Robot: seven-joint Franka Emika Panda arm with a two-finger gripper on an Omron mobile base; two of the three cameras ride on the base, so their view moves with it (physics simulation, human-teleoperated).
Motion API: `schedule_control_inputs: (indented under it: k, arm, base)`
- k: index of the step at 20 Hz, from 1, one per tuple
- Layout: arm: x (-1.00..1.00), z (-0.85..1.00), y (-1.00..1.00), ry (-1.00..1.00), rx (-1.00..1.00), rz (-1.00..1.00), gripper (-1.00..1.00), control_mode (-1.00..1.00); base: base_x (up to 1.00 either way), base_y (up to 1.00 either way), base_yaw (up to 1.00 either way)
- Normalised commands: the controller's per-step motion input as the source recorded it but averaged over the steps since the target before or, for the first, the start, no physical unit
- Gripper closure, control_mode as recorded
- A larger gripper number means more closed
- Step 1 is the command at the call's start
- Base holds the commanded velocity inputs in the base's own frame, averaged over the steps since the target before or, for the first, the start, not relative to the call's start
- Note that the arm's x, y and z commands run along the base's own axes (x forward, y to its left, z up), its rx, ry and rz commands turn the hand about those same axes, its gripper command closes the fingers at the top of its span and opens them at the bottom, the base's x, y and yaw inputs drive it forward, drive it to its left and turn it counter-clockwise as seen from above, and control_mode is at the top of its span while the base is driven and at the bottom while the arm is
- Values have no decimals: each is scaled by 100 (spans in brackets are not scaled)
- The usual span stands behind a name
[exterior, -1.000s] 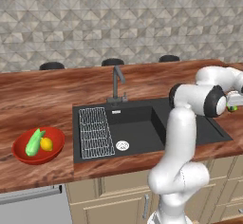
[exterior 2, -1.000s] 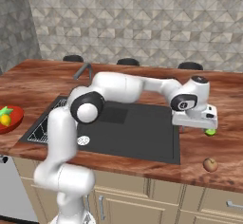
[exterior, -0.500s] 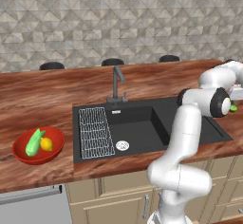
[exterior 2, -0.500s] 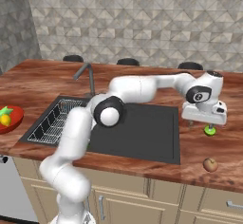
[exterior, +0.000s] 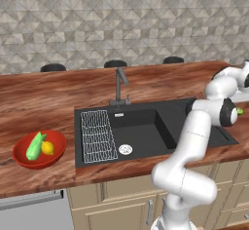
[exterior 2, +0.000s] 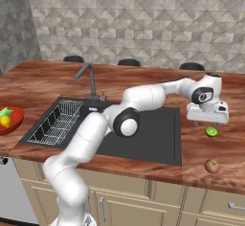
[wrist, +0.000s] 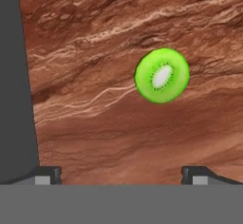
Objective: There is a mixed pile of frozen fruits and vegetables on the counter. Locate all the frozen vegetables and place the items in a bowl on the counter. Take all the frozen fruits and defrost them in a running sink.
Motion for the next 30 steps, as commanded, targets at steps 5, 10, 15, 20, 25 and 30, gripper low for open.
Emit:
schedule_control_inputs:
  k: [5, 10, 15, 20, 25, 30]
  arm:
    - [44, -16, -27, 6, -1, 2, -100, -100]
    - [38, -10, -24, 0, 0, 3, -100, -100]
    - [28, -27, -51, 5, 2, 0, -100, -100]
    - [26, -26, -19, 0, 2, 3, -100, -100]
    - [25, -23, 0, 0, 10, 3, 100, -100]
    - [3, -7, 0, 1, 4, 0, 100, -100]
  base:
    - [0, 0, 0]
    - [0, 0, 0]
    - [0, 0, 0]
    - [0, 0, 0]
    - [0, 0, 0]
    - [0, 0, 0]
